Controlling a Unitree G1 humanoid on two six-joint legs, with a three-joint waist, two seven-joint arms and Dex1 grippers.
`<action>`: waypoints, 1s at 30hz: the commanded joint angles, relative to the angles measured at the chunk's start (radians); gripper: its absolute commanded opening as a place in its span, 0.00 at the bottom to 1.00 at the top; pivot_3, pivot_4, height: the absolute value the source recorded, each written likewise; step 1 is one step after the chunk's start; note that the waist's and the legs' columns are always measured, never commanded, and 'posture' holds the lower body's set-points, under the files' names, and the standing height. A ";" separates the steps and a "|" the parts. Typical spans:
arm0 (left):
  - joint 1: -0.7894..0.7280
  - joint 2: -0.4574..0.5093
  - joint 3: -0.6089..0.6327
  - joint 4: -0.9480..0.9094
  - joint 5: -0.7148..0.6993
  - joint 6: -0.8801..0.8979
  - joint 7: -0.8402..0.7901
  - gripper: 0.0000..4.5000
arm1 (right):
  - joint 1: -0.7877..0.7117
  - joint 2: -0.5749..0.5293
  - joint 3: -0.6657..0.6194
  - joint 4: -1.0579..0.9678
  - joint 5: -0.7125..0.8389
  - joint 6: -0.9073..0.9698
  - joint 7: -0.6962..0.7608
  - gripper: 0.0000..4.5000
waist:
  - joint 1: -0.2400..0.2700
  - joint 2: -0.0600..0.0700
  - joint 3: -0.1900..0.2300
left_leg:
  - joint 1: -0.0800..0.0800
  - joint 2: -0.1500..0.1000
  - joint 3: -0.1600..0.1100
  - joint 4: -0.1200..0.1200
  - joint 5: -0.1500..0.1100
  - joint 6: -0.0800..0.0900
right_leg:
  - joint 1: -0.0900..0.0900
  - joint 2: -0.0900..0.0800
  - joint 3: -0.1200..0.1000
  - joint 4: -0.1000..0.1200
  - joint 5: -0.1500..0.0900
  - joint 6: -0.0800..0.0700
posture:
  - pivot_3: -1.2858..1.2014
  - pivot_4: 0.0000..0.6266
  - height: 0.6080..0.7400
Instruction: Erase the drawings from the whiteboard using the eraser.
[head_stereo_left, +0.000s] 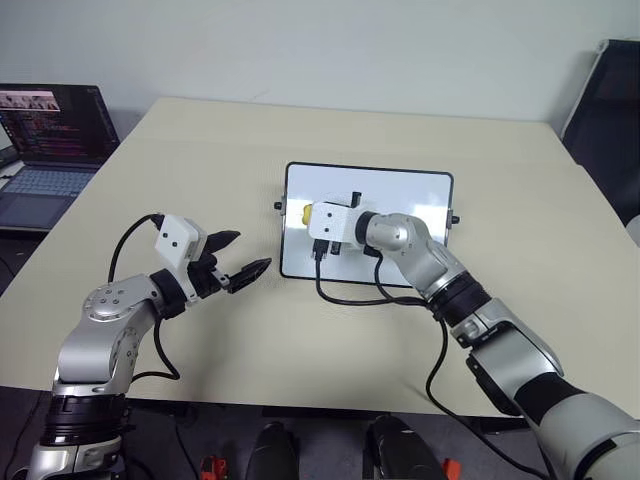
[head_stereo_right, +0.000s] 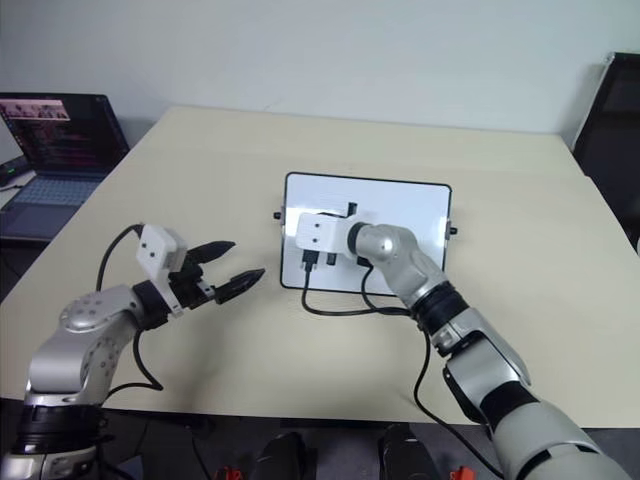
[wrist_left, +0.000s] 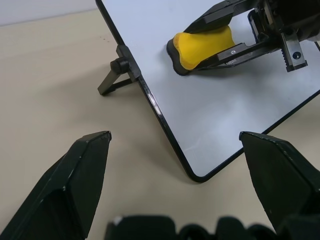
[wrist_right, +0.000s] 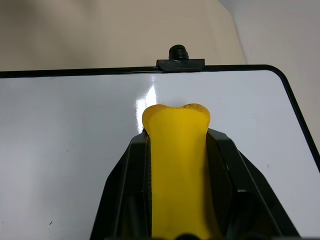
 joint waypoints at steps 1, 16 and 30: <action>-0.016 0.002 0.008 -0.020 0.002 -0.026 -0.006 1.00 | 0.016 -0.006 0.009 0.001 0.025 0.069 0.116 0.25 | 0.000 0.000 0.000 | 0.000 0.000 0.000 0.000 0.000 0.000 | 0.000 0.000 0.000 0.000 0.000 0.001 | 0.52 0.24 1.00; -0.021 -0.002 -0.002 -0.020 0.006 -0.026 -0.018 1.00 | -0.019 0.008 -0.029 0.079 0.043 0.084 0.042 0.25 | 0.000 0.001 0.000 | 0.000 0.000 0.000 0.000 0.002 0.000 | 0.000 0.000 0.000 -0.001 0.002 -0.001 | 0.52 0.24 1.00; -0.025 -0.008 -0.012 -0.028 0.002 -0.019 -0.017 1.00 | -0.018 -0.063 -0.102 0.049 0.039 0.108 -0.052 0.25 | 0.003 0.001 0.001 | 0.000 0.000 -0.001 0.000 0.004 0.002 | -0.002 0.000 0.000 -0.001 0.005 -0.001 | 0.52 0.24 1.00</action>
